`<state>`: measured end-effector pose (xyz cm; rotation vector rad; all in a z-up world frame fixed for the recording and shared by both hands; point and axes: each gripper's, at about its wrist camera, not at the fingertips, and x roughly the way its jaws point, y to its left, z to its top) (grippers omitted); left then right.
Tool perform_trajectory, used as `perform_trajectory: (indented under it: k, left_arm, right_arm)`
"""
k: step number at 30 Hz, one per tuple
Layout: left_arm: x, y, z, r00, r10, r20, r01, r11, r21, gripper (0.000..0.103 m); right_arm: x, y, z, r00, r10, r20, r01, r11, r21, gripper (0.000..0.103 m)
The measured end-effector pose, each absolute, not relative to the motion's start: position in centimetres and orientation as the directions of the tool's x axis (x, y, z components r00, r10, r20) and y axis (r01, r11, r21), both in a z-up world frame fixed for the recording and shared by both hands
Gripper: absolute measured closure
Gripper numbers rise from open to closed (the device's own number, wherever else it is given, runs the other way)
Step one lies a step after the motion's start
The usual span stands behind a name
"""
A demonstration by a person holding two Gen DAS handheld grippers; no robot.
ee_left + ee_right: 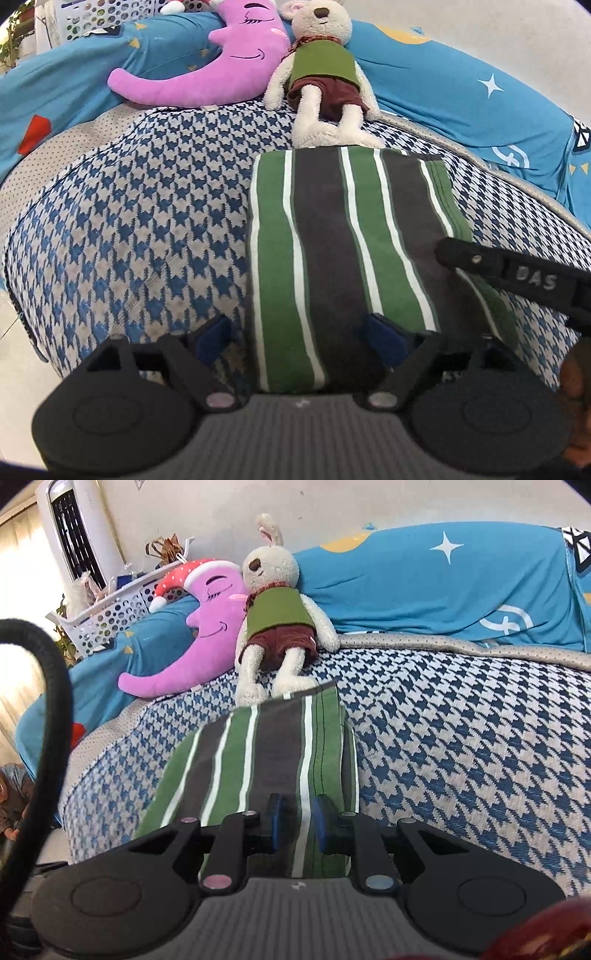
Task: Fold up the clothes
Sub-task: 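Open both grippers and pull them back from the folded shirt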
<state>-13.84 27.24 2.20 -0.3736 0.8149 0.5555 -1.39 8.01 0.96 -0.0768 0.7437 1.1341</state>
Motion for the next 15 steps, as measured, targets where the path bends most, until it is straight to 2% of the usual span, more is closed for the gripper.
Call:
perform_trajectory:
  k: [7, 15]
  left_arm:
    - [-14.7, 26.6, 3.0, 0.57, 0.32, -0.757, -0.601, 0.79, -0.119, 0.007]
    - [-16.4, 26.3, 2.9, 0.562, 0.336, -0.756, -0.625, 0.771, -0.121, 0.007]
  right_arm:
    - [-3.0, 6.2, 2.8, 0.234, 0.783, -0.576, -0.866, 0.437, 0.243, 0.084]
    - [-3.7, 3.2, 3.3, 0.25, 0.768, -0.589, -0.845, 0.47, 0.255, 0.083]
